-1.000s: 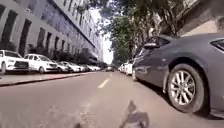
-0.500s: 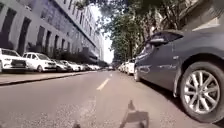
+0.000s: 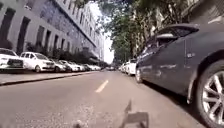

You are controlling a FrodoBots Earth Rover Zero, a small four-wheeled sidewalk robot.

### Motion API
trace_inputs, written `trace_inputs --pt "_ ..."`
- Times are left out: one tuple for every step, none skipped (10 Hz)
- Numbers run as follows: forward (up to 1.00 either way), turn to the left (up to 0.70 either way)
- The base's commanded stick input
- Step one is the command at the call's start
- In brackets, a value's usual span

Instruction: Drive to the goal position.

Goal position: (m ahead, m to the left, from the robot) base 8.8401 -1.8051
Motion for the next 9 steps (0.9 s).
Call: trace_inputs --pt "0.70 0.00" --pt "0.70 0.00" --pt "0.70 0.00" --pt "0.70 0.00" --pt "0.70 0.00" --pt "0.70 0.00" --pt "0.70 0.00" --pt "0.70 0.00" --pt "0.70 0.00"
